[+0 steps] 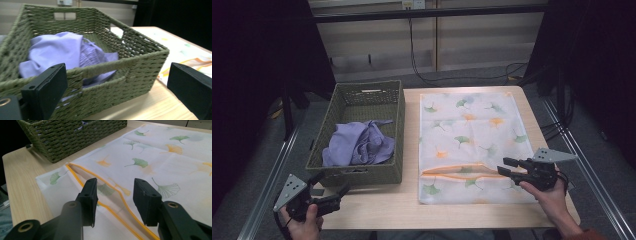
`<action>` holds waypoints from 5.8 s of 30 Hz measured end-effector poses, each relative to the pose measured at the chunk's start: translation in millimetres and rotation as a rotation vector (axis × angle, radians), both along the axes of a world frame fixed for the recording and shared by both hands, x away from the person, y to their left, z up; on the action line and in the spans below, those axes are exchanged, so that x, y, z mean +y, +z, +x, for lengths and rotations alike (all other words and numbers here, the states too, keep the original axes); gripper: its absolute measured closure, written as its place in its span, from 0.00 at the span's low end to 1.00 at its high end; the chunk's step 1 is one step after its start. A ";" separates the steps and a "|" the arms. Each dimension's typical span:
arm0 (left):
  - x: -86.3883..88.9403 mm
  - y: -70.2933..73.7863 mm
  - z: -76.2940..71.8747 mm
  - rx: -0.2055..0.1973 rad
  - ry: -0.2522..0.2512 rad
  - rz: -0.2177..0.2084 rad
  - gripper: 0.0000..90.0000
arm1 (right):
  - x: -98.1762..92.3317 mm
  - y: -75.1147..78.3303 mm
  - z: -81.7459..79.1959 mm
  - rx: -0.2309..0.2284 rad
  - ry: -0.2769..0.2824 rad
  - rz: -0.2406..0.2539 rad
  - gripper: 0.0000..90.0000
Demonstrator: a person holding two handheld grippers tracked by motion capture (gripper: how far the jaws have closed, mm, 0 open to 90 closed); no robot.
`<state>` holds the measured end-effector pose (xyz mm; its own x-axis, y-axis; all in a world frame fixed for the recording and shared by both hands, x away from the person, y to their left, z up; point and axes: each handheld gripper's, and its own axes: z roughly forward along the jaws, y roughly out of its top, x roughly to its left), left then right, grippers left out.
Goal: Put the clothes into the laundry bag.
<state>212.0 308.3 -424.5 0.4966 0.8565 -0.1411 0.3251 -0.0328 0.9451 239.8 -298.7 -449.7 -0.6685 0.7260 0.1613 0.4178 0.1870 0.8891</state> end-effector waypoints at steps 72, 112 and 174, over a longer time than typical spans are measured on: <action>-12.1 -0.1 -2.0 -0.005 -0.042 0.056 0.07 | 66.3 -17.7 76.6 0.159 0.161 -0.154 0.46; -11.7 -2.8 -0.7 0.009 -0.058 0.071 0.07 | 63.8 -54.0 78.1 0.154 0.076 -0.331 0.53; -11.8 -3.8 -1.2 0.006 -0.045 0.078 0.08 | 56.4 -2.1 96.0 0.071 -0.035 -0.090 0.99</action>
